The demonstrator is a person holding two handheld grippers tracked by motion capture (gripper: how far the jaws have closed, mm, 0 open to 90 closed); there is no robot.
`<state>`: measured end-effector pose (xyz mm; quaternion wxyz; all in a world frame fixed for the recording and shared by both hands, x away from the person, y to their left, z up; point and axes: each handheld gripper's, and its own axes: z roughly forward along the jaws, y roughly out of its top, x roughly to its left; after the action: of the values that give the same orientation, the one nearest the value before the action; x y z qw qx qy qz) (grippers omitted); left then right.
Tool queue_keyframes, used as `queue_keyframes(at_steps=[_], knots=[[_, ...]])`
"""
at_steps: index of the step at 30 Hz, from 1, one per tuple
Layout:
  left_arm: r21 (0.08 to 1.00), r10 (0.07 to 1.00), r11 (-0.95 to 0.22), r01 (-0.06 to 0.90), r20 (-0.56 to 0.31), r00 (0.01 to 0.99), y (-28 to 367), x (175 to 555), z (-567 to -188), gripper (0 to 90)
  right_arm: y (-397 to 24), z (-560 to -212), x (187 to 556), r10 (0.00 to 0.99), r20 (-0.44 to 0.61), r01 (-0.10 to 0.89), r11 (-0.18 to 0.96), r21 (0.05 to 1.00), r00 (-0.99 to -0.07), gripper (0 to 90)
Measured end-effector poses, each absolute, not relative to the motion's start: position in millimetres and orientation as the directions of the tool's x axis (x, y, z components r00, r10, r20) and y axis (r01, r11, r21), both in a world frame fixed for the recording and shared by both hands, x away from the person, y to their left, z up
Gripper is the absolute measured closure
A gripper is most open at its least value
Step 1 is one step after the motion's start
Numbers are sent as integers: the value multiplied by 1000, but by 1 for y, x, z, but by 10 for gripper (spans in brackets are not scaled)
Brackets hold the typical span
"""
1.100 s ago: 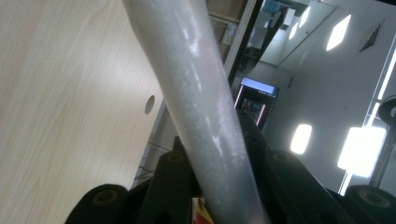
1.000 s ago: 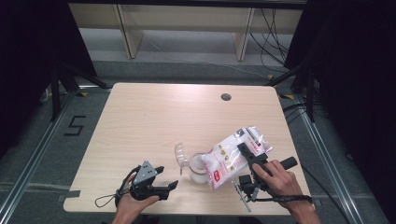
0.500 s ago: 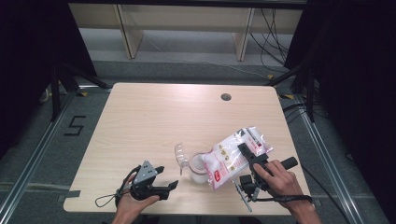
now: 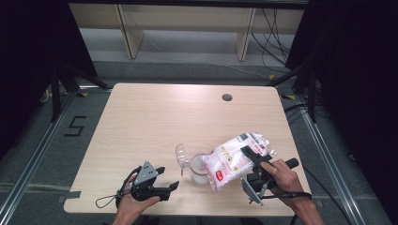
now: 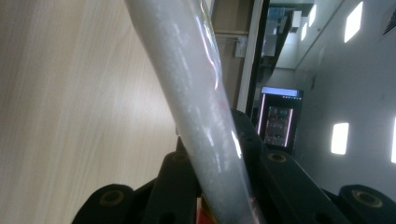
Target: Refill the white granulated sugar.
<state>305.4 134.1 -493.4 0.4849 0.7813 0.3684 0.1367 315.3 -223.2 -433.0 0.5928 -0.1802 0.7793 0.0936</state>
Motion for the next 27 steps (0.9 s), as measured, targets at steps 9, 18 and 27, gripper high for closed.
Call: queue_keyframes(at_steps=[9,18,27], knots=[[858,706,-260,442,-144,693,135,305,-493,245,-228,-434,320,-116,-956,-410,912,5,-270,819],[859,704,-259,441,-144,695,134,306,-493,246,-232,-436,320,-95,-952,-433,900,42,-291,825],[859,706,-260,441,-143,694,134,305,-493,249,-235,-442,318,-30,-941,-416,901,121,-338,832]])
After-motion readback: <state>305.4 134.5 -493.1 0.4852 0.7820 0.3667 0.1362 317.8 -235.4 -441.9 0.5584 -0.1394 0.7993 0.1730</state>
